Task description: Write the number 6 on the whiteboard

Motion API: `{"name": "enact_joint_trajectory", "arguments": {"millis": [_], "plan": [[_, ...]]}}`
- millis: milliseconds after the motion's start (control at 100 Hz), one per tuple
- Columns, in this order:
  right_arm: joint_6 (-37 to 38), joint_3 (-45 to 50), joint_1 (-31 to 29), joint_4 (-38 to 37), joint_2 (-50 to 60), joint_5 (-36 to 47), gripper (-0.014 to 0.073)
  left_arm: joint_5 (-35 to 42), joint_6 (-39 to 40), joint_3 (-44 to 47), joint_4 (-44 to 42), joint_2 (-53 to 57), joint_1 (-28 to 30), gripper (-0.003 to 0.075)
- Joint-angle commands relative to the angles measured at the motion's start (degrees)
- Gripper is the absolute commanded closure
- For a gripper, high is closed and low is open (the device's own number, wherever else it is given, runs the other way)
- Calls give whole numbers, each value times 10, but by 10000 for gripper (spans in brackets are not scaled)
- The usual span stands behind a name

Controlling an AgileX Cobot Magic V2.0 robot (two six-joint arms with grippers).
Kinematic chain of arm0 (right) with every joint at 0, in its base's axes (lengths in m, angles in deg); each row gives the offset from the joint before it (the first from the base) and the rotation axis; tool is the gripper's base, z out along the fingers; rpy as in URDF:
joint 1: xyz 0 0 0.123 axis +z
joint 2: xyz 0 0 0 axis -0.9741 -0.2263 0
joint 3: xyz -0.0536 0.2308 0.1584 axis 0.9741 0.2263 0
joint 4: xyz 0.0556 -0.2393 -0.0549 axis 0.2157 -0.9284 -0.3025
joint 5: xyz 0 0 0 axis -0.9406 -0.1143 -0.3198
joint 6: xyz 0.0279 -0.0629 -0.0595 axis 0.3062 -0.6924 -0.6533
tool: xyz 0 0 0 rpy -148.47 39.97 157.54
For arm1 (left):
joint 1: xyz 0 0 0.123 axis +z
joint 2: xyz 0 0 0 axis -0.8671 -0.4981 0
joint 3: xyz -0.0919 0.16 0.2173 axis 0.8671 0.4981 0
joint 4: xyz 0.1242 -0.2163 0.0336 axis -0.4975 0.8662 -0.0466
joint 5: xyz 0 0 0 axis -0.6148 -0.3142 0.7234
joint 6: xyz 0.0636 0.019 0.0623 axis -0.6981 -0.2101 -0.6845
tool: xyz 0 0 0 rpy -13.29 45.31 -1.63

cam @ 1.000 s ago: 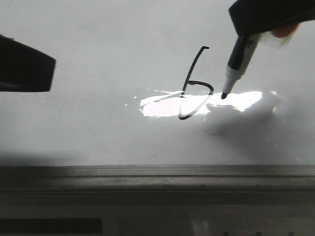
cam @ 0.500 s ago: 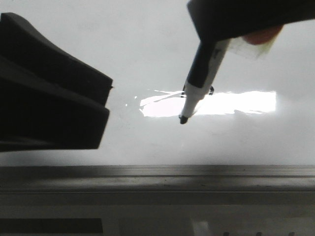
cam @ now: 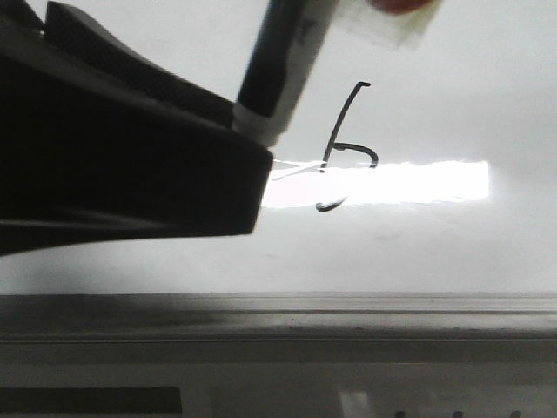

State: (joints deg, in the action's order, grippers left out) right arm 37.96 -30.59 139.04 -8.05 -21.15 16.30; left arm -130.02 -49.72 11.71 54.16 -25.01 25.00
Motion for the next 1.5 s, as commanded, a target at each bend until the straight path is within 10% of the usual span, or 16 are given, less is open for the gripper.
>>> {"name": "enact_joint_trajectory", "arguments": {"millis": [0, 670, 1140, 1360, 1490], "plan": [[-5, -21, 9, 3, -7, 52, 639, -37, 0, -18, 38, 6, -5, 353], [-5, -21, 45, 4, -45, 52, 639, -37, 3, -18, 38, 6, -5, 359], [-5, -21, 45, 5, -45, 32, 639, -46, 3, -18, 38, 6, -5, 737], [-5, -21, 45, 5, -45, 32, 620, -50, 4, -18, 38, 6, -5, 741], [-5, -21, 45, 5, -45, 32, 442, -49, 25, -18, 38, 6, -5, 741]]}}
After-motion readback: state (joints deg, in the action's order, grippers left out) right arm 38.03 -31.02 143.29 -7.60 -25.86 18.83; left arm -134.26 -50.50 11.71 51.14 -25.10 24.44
